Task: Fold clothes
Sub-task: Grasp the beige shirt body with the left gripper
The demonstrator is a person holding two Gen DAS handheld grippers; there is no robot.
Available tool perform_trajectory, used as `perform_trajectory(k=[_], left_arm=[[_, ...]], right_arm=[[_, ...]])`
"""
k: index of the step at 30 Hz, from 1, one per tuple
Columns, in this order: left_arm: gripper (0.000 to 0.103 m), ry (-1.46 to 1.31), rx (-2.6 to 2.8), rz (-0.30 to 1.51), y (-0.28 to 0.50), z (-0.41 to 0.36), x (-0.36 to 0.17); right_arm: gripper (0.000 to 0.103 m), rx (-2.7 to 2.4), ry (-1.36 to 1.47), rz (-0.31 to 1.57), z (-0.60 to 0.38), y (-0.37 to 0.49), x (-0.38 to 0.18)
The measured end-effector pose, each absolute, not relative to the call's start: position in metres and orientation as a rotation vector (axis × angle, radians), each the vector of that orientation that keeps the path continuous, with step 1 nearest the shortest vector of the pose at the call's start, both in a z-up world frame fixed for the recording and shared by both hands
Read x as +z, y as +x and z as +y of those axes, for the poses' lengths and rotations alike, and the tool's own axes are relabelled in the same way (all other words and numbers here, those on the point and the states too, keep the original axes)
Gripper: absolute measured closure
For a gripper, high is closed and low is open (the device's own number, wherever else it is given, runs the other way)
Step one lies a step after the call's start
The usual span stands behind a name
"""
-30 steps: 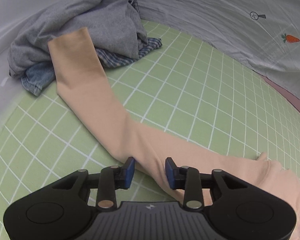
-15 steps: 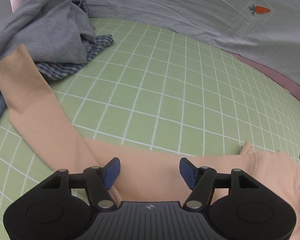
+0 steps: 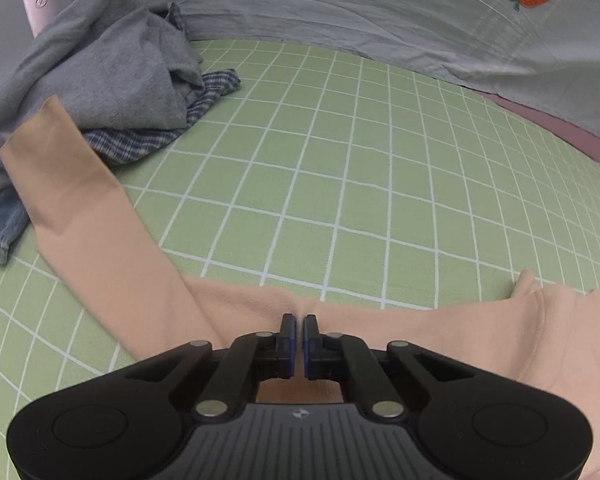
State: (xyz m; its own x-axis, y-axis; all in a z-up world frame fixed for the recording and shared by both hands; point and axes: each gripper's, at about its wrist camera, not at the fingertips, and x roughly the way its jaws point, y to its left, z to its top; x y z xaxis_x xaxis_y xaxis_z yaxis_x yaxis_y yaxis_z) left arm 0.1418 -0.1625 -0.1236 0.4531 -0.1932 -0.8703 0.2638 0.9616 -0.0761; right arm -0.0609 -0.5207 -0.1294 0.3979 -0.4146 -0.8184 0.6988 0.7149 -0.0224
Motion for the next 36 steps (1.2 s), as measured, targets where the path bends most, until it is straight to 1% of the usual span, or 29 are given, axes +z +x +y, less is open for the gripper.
perform_trajectory(k=[5, 9, 20, 22, 24, 25, 28, 29, 30, 32, 34, 35, 36], left_arm=[[0.099, -0.003, -0.09, 1.027, 0.139, -0.12, -0.108], [0.099, -0.051, -0.026, 1.063, 0.132, -0.097, -0.119], [0.098, -0.034, -0.036, 1.066, 0.133, -0.109, -0.121], [0.098, -0.041, -0.036, 1.067, 0.135, -0.107, -0.122], [0.098, -0.041, -0.034, 1.065, 0.138, -0.109, -0.122], [0.098, -0.04, -0.033, 1.063, 0.139, -0.11, -0.122], [0.098, -0.028, -0.035, 1.059, 0.145, -0.116, -0.122], [0.098, -0.021, -0.038, 1.06, 0.147, -0.119, -0.122], [0.098, -0.017, -0.044, 1.06, 0.149, -0.121, -0.122], [0.098, -0.013, -0.049, 1.068, 0.152, -0.122, -0.12], [0.093, -0.011, -0.05, 1.081, 0.155, -0.123, -0.118], [0.091, -0.018, -0.044, 1.079, 0.156, -0.122, -0.115], [0.082, -0.026, -0.039, 1.077, 0.156, -0.122, -0.112]], right_arm=[[0.026, -0.729, 0.329, 0.926, -0.519, -0.061, -0.134], [0.025, -0.732, 0.331, 0.919, -0.518, -0.064, -0.134], [0.025, -0.659, 0.381, 0.905, -0.517, -0.061, -0.131], [0.028, -0.648, 0.37, 0.912, -0.516, -0.058, -0.134], [0.041, -0.629, 0.334, 0.909, -0.515, -0.053, -0.134], [0.044, -0.62, 0.316, 0.908, -0.515, -0.051, -0.134], [0.06, -0.597, 0.285, 0.91, -0.513, -0.04, -0.132], [0.073, -0.589, 0.276, 0.911, -0.512, -0.036, -0.131], [0.083, -0.582, 0.268, 0.912, -0.512, -0.032, -0.13], [0.084, -0.567, 0.25, 0.914, -0.511, -0.024, -0.128], [0.084, -0.568, 0.274, 0.894, -0.512, -0.023, -0.124], [0.082, -0.58, 0.289, 0.877, -0.513, -0.024, -0.121], [0.069, -0.601, 0.298, 0.856, -0.513, -0.025, -0.117]])
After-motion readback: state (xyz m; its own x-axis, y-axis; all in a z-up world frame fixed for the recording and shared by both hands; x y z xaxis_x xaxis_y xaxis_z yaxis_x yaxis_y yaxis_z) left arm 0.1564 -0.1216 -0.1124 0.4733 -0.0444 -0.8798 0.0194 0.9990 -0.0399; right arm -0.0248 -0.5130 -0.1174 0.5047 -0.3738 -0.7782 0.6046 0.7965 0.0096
